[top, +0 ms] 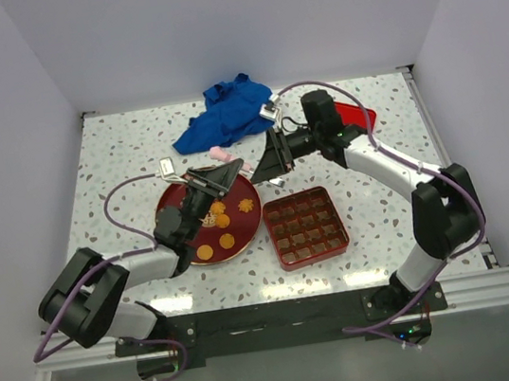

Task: Pack the cookies

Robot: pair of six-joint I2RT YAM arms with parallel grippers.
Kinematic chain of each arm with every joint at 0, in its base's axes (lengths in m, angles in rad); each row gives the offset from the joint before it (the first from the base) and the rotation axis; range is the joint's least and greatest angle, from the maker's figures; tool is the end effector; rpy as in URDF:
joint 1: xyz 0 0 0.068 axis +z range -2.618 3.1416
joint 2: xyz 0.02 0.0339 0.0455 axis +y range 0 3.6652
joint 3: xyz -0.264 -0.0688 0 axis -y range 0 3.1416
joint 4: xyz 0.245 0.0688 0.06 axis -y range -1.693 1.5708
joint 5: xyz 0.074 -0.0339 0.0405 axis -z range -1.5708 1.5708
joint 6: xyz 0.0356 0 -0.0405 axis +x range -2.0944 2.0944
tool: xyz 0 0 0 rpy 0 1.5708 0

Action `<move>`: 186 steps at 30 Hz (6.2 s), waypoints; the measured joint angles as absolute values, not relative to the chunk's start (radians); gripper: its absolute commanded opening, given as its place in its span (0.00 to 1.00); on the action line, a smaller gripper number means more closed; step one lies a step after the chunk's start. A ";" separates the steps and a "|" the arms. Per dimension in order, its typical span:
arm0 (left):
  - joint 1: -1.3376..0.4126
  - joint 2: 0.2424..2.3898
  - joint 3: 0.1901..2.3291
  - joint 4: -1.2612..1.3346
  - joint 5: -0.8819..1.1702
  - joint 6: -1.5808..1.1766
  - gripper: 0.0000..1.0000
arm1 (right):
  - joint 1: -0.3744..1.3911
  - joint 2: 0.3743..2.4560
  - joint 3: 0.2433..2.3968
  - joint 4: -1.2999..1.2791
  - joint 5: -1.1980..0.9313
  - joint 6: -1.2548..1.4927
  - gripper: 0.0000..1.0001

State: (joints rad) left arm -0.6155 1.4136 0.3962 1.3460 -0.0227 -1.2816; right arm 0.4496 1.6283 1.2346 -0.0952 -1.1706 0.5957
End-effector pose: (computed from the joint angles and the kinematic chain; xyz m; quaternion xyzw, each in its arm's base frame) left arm 0.2146 -0.1507 0.2327 -0.1990 0.5469 -0.6569 0.4793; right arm 0.3118 0.1869 0.2972 -0.2316 0.7334 0.6246 0.1355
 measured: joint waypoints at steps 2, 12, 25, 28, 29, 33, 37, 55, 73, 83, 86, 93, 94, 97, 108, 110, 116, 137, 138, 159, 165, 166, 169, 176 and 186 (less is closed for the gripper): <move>-0.616 1.417 0.396 1.347 -0.028 -1.284 0.21 | 0.450 1.631 1.234 -0.089 -1.170 0.603 0.44; -0.616 1.438 0.396 1.361 -0.035 -1.299 0.21 | 0.452 1.642 1.222 -0.060 -1.171 0.634 0.47; -0.616 1.459 0.396 1.349 -0.041 -1.298 0.21 | 0.454 1.687 1.224 -0.027 -1.176 0.668 0.47; -0.615 1.460 0.396 1.346 -0.042 -1.298 0.21 | 0.455 1.693 1.224 -0.014 -1.178 0.677 0.47; -0.616 1.461 0.396 1.346 -0.042 -1.298 0.21 | 0.455 1.694 1.224 -0.010 -1.179 0.679 0.46; -0.616 1.461 0.397 1.346 -0.042 -1.298 0.22 | 0.456 1.695 1.224 -0.002 -1.179 0.683 0.42; -0.616 1.461 0.397 1.353 -0.043 -1.299 0.24 | 0.456 1.695 1.224 0.001 -1.178 0.682 0.31; -0.606 1.295 0.330 1.299 -0.070 -1.233 0.92 | 0.432 1.695 1.315 -0.210 -1.177 0.491 0.24; -0.569 0.601 0.529 0.296 -0.225 -0.693 1.00 | 0.473 1.699 1.657 -0.974 -0.575 -0.413 0.38; -0.569 0.549 0.599 -0.052 -0.353 -0.550 1.00 | 0.680 1.725 1.692 -1.032 -0.348 -0.606 0.39; -0.569 0.544 0.646 -0.141 -0.398 -0.527 1.00 | 0.740 1.768 1.714 -1.046 -0.294 -0.653 0.39; -0.569 0.497 0.722 -0.294 -0.507 -0.492 1.00 | 0.822 1.896 1.755 -1.055 -0.184 -0.705 0.39; -0.569 0.487 0.723 -0.309 -0.519 -0.487 0.99 | 0.829 1.918 1.763 -1.055 -0.168 -0.708 0.39; -0.569 0.458 0.724 -0.349 -0.548 -0.486 1.00 | 0.844 1.988 1.791 -1.053 -0.123 -0.708 0.40; -0.569 0.419 0.722 -0.410 -0.581 -0.488 1.00 | 0.844 2.102 1.858 -1.035 -0.036 -0.691 0.40; -0.569 0.419 0.722 -0.413 -0.581 -0.488 1.00 | 0.843 2.102 1.868 -1.030 -0.023 -0.691 0.40; -0.569 0.419 0.719 -0.413 -0.581 -0.492 1.00 | 0.836 2.110 1.873 -1.023 0.012 -0.690 0.40; -0.569 0.450 0.688 -0.405 -0.569 -0.514 1.00 | 0.753 2.238 2.006 -0.995 0.043 -0.623 0.40; -0.569 0.454 0.688 -0.405 -0.567 -0.514 1.00 | 0.753 2.246 2.013 -0.994 0.043 -0.620 0.40; -0.569 0.485 0.688 -0.382 -0.553 -0.523 0.99 | 0.745 2.312 2.097 -0.987 0.035 -0.575 0.43; -0.569 0.489 0.688 -0.382 -0.553 -0.523 1.00 | 0.741 2.316 2.103 -0.988 0.027 -0.567 0.43; -0.569 0.490 0.688 -0.381 -0.553 -0.523 1.00 | 0.740 2.318 2.106 -0.988 0.025 -0.566 0.43; -0.569 0.493 0.688 -0.382 -0.553 -0.523 1.00 | 0.739 2.331 2.116 -0.989 0.022 -0.562 0.43; -0.569 0.494 0.688 -0.382 -0.550 -0.524 0.99 | 0.738 2.355 2.132 -0.991 -0.003 -0.556 0.43; -0.569 0.502 0.688 -0.376 -0.546 -0.524 1.00 | 0.738 2.356 2.150 -0.994 -0.022 -0.549 0.42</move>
State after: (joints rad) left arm -0.5694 0.5022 0.6880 -0.3759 -0.5457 -0.5236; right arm 0.7383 2.3558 2.1502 -0.9943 -0.0223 -0.5488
